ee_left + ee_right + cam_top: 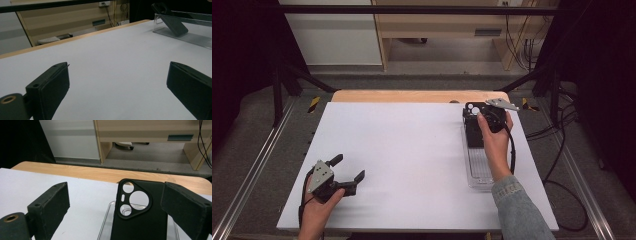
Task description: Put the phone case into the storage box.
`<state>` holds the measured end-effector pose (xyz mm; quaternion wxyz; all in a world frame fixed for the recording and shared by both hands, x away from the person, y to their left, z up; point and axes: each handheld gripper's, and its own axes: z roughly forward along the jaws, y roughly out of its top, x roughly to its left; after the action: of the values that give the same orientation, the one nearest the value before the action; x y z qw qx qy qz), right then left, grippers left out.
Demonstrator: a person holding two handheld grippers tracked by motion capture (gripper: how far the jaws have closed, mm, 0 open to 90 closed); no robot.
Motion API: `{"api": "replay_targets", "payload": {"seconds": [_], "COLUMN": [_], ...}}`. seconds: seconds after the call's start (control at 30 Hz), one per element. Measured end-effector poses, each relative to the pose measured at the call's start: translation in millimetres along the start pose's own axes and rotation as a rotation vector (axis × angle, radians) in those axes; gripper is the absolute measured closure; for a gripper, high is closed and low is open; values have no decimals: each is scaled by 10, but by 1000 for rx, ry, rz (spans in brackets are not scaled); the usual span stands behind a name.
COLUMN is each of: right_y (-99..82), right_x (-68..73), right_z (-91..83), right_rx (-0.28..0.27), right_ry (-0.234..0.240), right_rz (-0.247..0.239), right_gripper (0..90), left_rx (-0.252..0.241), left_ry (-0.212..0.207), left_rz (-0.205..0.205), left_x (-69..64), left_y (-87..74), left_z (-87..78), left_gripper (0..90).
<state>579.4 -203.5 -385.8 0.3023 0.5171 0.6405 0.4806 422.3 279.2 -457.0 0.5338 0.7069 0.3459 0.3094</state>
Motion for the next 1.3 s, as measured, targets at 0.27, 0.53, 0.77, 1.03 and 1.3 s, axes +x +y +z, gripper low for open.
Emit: {"api": "replay_targets", "payload": {"seconds": [0.27, 0.53, 0.77, 1.03, 1.3], "right_y": [29, 64, 99, 142, 189], "right_x": [31, 84, 103, 112, 178], "right_z": [-65, -152, -224, -292, -396], "right_rx": [-15, -30, -49, -62, -71], "right_ry": [12, 35, 43, 56, 98], "right_rz": [-9, -20, -27, -37, -67], "right_gripper": [84, 83, 80, 78, 58], "left_rx": [0, -3, -4, -11, -26], "left_ry": [1, 3, 5, -1, 5], "left_rz": [-1, -2, -3, -4, -13], "left_x": [9, 13, 19, 39, 69], "left_y": [0, 1, 3, 9, 17], "left_z": [-5, -9, -15, -32, -95], "left_gripper": [47, 46, 46, 41, 28]}}
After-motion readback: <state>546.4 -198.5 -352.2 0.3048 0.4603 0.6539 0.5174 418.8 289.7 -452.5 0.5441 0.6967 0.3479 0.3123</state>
